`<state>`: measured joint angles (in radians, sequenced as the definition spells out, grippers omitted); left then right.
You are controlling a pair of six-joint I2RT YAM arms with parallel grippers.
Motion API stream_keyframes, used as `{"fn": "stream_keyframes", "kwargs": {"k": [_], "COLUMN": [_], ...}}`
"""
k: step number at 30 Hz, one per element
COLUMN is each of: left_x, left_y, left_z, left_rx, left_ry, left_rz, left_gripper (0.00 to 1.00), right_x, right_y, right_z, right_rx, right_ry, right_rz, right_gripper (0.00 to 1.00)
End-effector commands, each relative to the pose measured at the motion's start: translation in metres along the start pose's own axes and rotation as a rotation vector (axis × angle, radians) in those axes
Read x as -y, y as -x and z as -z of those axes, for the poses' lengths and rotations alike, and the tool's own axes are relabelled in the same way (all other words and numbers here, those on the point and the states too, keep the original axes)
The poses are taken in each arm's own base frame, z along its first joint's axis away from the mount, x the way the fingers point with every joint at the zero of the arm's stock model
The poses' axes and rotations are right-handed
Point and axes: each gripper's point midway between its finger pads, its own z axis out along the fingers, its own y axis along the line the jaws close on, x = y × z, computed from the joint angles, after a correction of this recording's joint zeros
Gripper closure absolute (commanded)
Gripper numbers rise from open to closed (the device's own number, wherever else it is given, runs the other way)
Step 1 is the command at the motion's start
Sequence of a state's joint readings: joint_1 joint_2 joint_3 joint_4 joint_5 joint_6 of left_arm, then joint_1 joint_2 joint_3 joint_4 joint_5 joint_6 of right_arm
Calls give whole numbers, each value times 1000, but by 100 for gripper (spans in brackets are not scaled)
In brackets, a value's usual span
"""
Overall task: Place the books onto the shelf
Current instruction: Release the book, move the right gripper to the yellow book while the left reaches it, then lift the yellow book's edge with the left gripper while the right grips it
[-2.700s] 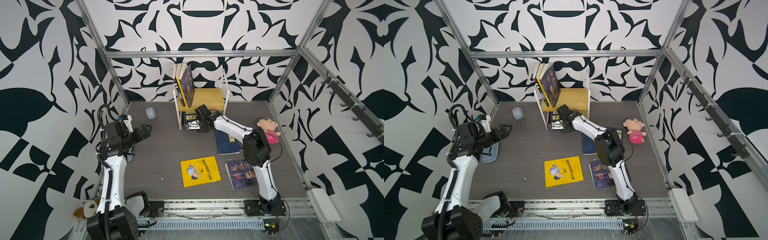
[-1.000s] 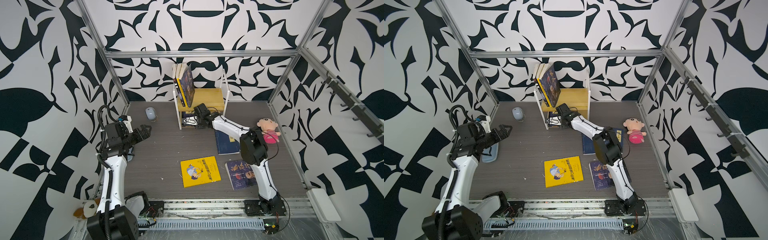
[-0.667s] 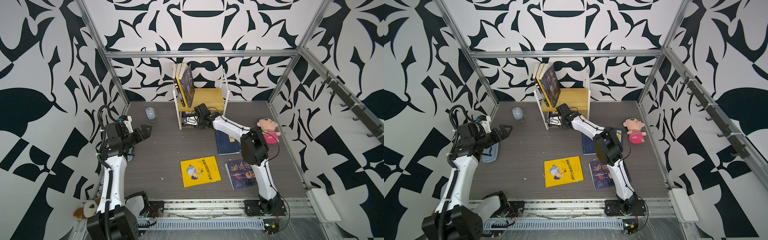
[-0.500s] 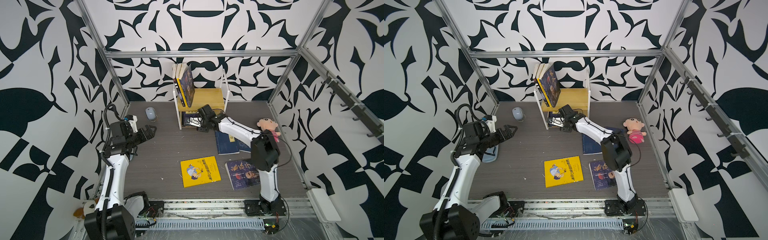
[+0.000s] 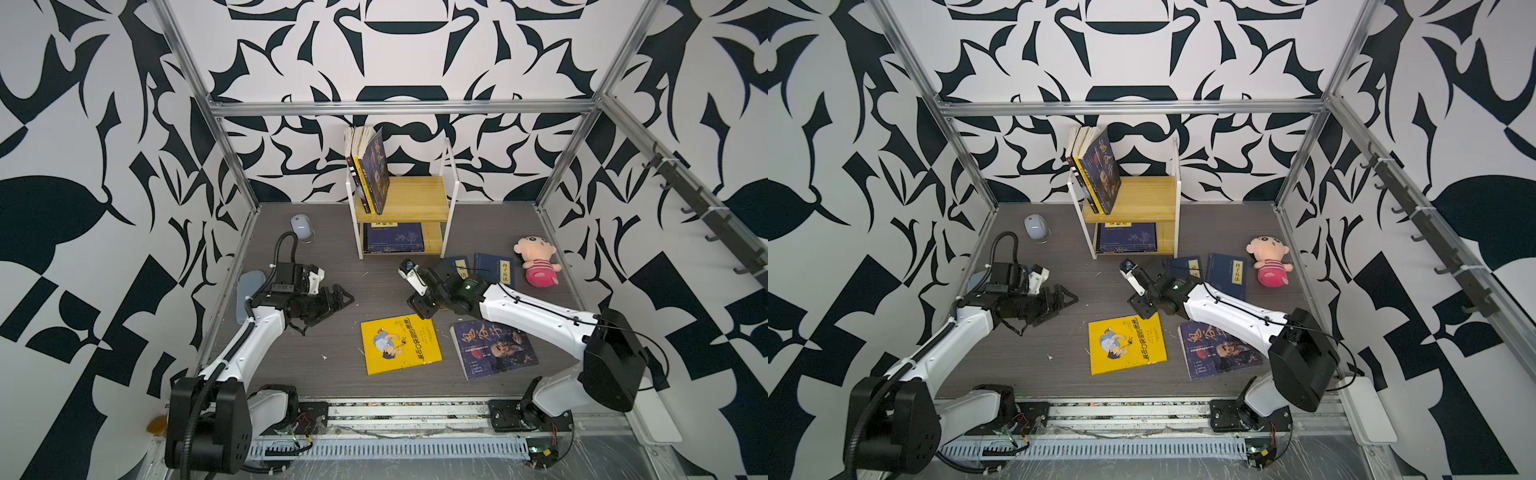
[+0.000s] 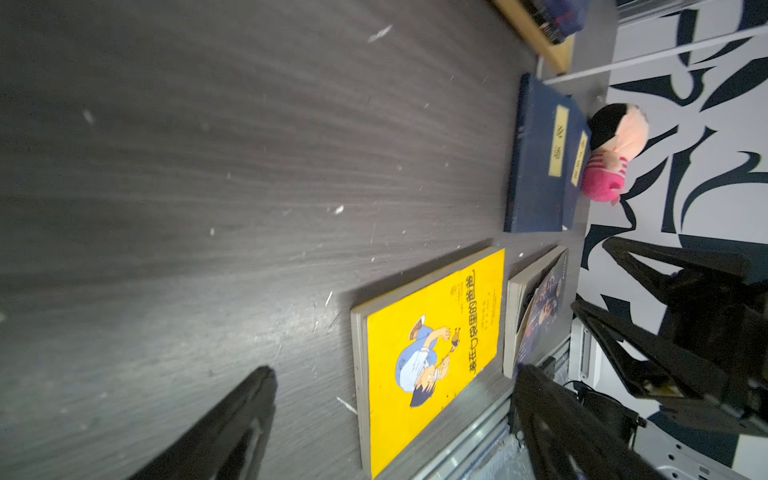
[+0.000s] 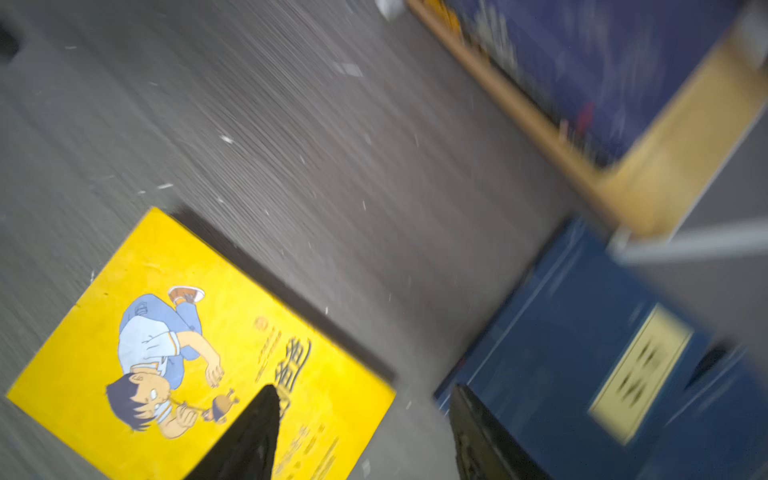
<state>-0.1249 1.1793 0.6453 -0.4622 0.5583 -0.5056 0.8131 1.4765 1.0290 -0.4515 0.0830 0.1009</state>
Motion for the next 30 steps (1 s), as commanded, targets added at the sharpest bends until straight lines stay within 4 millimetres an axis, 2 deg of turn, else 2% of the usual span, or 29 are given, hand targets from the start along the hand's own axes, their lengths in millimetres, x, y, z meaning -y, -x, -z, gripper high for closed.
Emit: {"fn": "stream_keyframes", "kwargs": {"k": [1,5,10,14,18,22,30], "left_x": [-6,-14,-8,-8,-6,-7,6], "left_y": [-11,-24,-34,-44,-52,-52,-37], "left_z": [-11,-22,-35,-50,-60,-67,-75], "left_rx": [-38,-76,-127,-176,-213,-228,-235], "left_ry": [-22,8,2,8,14,24,1], "left_rz": [160,167,137,143,140,142,107], "left_gripper": [13,14,14,24,26,26,27], "right_x": [3,-2,-7,-13,-13,-23,-58], "right_y": [-29,-62,-87,-109,-131,-132,-101], "right_z": [7,1,-8,-16,-21,-28,-52], "right_rx": [-68,-136,-190,-245,-294,-283,-234], "right_ry": [-15,7,32,47,38,91,236], "right_rz": [-304,-409,-475,-529,-575,-619,-661], "right_gripper": [34,34,36,38,38,39,42]}}
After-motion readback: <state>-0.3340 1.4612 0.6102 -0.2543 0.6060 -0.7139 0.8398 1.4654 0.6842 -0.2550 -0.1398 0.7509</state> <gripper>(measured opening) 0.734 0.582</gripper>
